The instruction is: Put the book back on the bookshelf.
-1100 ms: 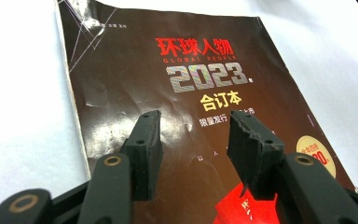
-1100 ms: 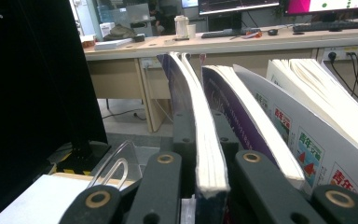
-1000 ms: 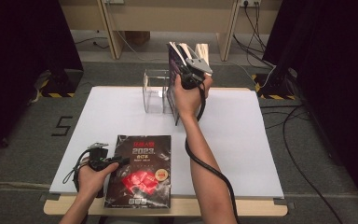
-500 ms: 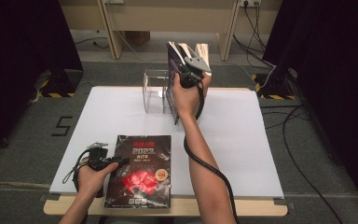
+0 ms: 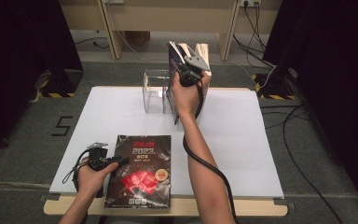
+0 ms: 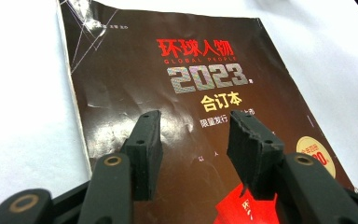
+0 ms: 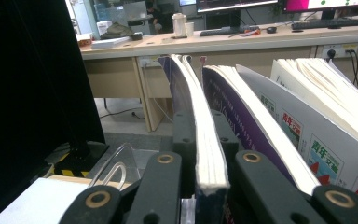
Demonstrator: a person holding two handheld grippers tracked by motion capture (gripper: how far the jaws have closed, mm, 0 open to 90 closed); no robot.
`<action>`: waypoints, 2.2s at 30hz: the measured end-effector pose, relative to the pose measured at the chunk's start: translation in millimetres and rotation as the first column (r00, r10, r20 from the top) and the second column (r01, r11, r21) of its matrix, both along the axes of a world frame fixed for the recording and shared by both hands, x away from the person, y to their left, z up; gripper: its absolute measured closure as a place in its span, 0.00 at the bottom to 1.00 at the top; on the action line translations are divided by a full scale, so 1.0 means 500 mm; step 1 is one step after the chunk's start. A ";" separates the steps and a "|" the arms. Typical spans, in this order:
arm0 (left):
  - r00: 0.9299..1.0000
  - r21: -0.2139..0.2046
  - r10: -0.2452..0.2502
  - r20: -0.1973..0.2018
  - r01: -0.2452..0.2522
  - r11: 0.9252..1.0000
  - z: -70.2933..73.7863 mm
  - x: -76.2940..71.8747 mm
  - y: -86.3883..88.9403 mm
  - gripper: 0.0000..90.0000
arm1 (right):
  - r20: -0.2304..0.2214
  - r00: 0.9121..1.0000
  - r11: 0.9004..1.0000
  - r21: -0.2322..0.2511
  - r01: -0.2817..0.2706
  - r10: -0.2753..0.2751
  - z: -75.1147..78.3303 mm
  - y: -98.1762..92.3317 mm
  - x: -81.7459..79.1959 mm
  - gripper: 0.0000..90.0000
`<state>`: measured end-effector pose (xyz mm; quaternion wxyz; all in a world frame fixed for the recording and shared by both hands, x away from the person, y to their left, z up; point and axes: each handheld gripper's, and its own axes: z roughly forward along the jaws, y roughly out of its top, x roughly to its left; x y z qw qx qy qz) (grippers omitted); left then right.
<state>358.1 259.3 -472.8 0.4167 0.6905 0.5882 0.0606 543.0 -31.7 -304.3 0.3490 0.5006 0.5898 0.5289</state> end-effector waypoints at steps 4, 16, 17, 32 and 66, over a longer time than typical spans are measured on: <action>1.000 -0.001 0.000 -0.001 0.000 1.000 0.000 0.000 0.000 0.60 | 0.002 1.000 1.000 -0.001 0.002 -0.002 -0.001 0.001 0.003 0.94; 1.000 0.000 0.002 -0.002 -0.002 1.000 -0.001 0.000 0.001 0.60 | 0.009 1.000 1.000 0.003 0.007 -0.007 0.002 0.001 0.002 0.94; 1.000 0.001 0.001 -0.003 -0.001 1.000 -0.001 0.000 0.001 0.60 | 0.011 1.000 1.000 0.000 0.007 -0.007 0.003 0.001 0.002 0.94; 1.000 0.002 0.002 -0.002 -0.002 1.000 0.000 0.000 0.003 0.60 | 0.032 0.999 1.000 0.006 0.028 -0.028 0.005 0.000 0.009 0.94; 1.000 -0.001 -0.002 0.001 0.002 1.000 0.003 0.000 0.005 0.60 | 0.012 0.998 0.998 -0.001 0.060 -0.060 -0.028 0.029 0.016 0.94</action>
